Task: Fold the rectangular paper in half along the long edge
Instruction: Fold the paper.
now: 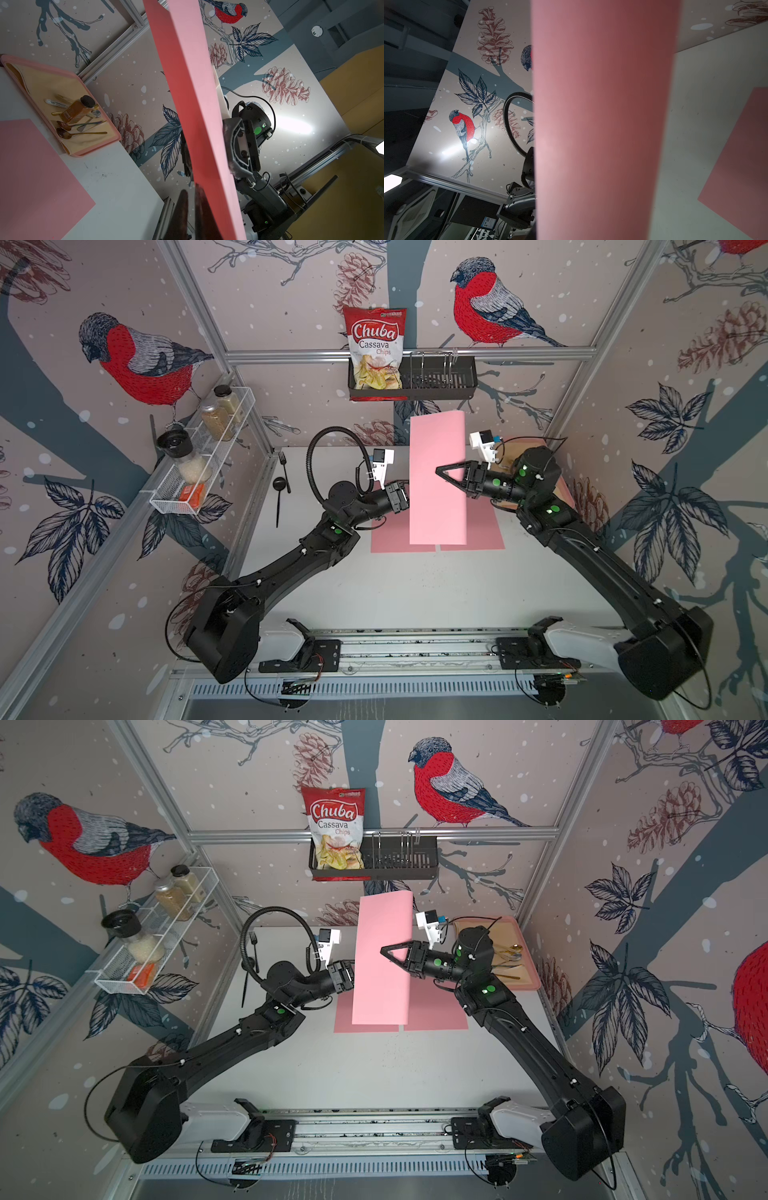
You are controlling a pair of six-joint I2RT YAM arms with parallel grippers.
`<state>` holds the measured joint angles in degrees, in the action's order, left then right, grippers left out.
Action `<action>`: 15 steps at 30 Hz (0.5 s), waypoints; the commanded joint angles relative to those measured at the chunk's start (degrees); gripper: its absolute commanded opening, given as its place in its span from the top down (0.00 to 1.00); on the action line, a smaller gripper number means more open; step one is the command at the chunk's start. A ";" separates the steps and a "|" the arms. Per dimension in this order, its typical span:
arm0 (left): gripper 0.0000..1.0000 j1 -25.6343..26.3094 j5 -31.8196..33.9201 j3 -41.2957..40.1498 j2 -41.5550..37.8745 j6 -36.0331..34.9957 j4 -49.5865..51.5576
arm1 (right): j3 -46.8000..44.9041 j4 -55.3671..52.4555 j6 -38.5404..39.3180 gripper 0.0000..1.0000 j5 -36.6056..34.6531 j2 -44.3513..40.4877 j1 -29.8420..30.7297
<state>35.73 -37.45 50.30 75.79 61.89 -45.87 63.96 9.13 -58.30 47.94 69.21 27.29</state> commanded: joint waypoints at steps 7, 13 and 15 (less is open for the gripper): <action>0.79 1.54 -1.13 1.94 0.76 -0.78 1.35 | 0.15 3.31 -0.61 0.65 1.38 0.07 -0.59; 0.71 2.83 -1.07 3.62 1.12 -2.57 4.16 | 0.69 4.80 -1.76 0.64 2.28 0.66 -0.52; 0.69 3.19 -0.94 4.14 1.25 -3.22 5.17 | 0.69 5.33 -2.08 0.64 2.46 0.92 -0.50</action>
<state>38.46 -37.54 53.58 76.93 60.18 -41.39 64.12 11.16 -58.96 49.28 69.91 26.70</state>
